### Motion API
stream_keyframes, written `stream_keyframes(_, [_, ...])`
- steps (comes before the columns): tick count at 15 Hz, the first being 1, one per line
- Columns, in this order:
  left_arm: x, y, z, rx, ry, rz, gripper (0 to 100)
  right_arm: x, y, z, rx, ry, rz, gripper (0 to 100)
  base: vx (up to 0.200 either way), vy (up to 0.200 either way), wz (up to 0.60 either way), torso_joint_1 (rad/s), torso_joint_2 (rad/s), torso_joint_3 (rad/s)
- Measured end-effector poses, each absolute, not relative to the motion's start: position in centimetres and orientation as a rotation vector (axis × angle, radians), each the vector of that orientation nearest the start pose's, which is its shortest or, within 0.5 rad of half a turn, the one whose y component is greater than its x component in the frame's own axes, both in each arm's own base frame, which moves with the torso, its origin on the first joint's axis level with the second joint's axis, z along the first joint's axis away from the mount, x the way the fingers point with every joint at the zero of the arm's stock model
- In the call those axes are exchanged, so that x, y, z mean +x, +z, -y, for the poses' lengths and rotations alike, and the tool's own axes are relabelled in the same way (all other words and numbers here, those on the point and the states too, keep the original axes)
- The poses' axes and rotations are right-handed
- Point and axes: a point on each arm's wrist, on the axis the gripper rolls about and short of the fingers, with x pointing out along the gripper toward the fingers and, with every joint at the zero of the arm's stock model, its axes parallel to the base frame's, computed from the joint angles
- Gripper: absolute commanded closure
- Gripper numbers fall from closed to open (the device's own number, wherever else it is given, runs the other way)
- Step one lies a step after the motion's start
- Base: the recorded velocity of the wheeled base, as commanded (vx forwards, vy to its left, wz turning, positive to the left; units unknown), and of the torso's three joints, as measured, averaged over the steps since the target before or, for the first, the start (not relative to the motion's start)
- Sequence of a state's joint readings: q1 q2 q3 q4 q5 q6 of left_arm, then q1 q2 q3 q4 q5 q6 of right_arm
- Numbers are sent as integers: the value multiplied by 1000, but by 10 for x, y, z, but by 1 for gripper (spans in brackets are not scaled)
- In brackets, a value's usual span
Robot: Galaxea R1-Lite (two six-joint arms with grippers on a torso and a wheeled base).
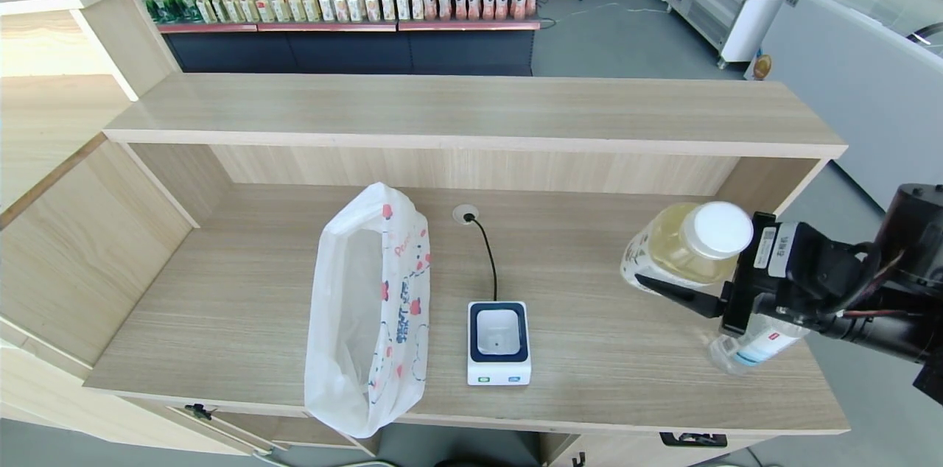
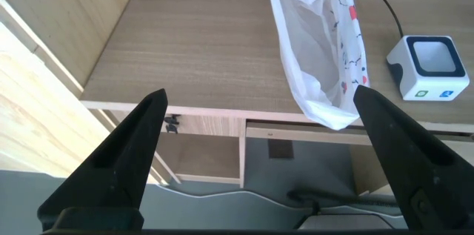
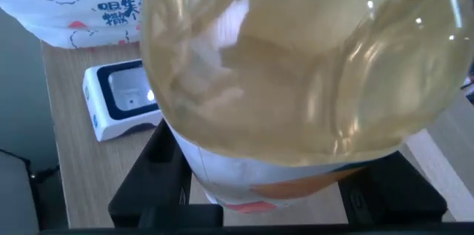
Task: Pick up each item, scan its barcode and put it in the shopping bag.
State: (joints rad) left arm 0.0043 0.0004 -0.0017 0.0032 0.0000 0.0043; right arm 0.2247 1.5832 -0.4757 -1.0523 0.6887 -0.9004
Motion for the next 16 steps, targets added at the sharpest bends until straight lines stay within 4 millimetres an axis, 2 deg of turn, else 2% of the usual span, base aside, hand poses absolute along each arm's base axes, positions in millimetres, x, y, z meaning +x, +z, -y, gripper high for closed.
stream_keyframes(6, [-23,76,0,5,4,-2,0,234,167,-69,-1024,855,447,100,0,0,0,0,0,0])
stream_keyframes(11, [-23,76,0,6,4,-2,0,229,170,-68,-1073,810,526,100,0,0,0,0,0,0])
stream_keyframes(16, [-23,76,0,4,3,-2,0,232,164,-68,-1066,817,520,100,0,200,0,2,1,1])
